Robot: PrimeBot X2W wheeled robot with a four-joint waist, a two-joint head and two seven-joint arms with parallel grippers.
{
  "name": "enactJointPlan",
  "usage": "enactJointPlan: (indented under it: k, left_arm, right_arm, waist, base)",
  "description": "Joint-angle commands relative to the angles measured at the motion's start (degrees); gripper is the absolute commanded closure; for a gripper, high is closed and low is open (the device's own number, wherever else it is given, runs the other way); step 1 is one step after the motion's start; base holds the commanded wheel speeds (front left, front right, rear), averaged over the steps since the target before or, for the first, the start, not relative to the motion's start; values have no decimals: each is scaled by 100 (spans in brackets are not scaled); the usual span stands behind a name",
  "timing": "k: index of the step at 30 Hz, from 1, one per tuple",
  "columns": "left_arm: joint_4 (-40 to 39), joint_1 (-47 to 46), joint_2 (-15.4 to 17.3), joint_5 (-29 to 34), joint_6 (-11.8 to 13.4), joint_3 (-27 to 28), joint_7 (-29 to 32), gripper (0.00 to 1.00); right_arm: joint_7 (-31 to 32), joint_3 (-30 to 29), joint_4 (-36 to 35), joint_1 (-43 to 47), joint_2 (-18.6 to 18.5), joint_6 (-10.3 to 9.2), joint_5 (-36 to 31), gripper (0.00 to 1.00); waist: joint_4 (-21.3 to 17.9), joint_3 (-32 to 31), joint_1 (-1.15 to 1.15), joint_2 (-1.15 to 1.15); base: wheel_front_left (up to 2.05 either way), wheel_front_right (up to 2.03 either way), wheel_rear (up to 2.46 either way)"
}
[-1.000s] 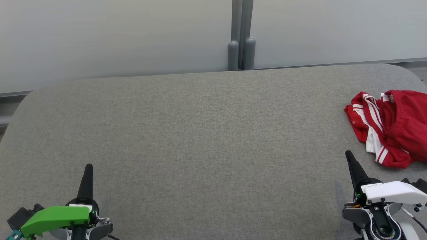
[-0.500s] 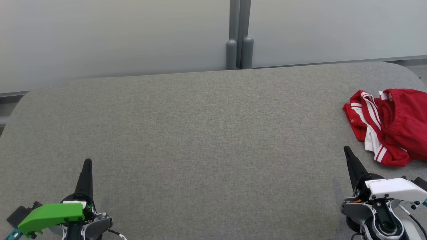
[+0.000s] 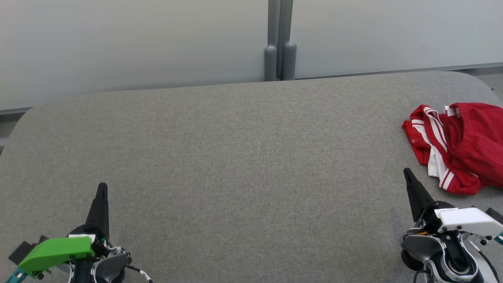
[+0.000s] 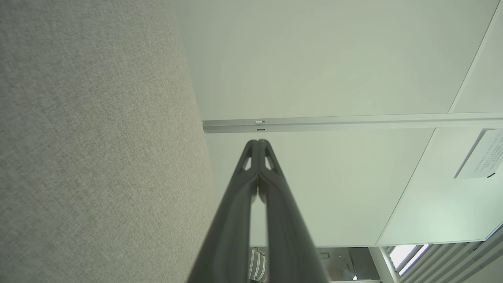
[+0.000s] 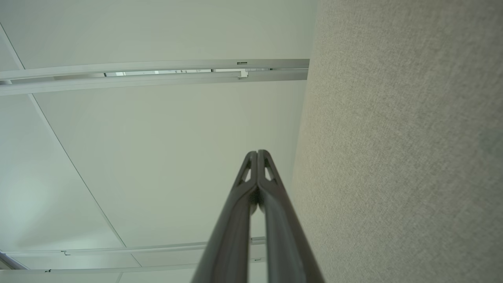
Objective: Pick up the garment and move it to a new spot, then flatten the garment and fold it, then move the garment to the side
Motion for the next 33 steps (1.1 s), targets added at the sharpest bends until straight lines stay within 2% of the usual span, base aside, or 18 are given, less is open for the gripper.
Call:
enactJointPlan:
  k: [1,33]
  left_arm:
    - [-21,-81,-1,-2,-31,20,8,100]
    - [-22,-80,0,-1,-30,18,7,100]
  right_arm:
    - [14,5,-21,-61,-31,2,36,100]
    - [13,6,-21,-56,-30,3,36,100]
  waist:
    - [0,0,0,48]
    - [0,0,0,48]
  base:
    - [0,0,0]
    - [0,0,0]
